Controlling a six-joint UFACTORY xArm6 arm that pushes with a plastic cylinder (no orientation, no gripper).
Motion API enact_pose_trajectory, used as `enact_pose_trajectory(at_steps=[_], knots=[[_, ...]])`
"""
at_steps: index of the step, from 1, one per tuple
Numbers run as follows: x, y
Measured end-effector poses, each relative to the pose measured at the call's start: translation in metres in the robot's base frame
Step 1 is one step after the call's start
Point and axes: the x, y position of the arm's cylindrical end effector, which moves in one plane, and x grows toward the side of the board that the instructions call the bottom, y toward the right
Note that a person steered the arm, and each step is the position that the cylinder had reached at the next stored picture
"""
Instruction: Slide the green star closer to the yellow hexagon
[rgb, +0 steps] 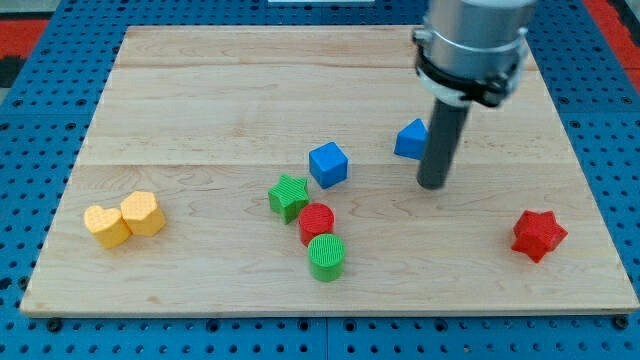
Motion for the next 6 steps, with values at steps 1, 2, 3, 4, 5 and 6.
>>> enact_pose_trajectory(at_steps=[1, 2, 3, 4, 5, 6], knots=[[0.021, -0.044], [0.012, -0.105], [0.004, -0.144], [0.003, -0.192], [0.003, -0.251], [0.003, -0.286]])
